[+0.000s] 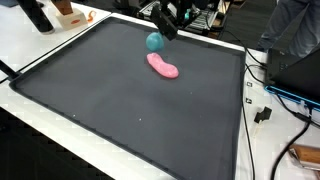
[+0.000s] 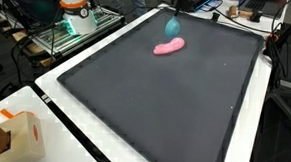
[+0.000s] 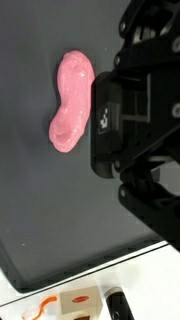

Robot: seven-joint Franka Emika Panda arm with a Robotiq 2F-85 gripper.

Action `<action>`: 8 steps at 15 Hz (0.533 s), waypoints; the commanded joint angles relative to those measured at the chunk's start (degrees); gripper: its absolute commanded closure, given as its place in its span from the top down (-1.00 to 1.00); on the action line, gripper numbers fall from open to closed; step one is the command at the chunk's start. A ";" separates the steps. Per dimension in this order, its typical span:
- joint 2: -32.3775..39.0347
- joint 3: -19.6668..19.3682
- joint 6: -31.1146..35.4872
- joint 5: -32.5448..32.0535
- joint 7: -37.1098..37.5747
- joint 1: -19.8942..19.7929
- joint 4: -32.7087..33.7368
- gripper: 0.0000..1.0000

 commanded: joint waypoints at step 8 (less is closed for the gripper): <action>-14.89 -1.35 13.61 17.31 -15.58 -5.43 -15.03 -0.30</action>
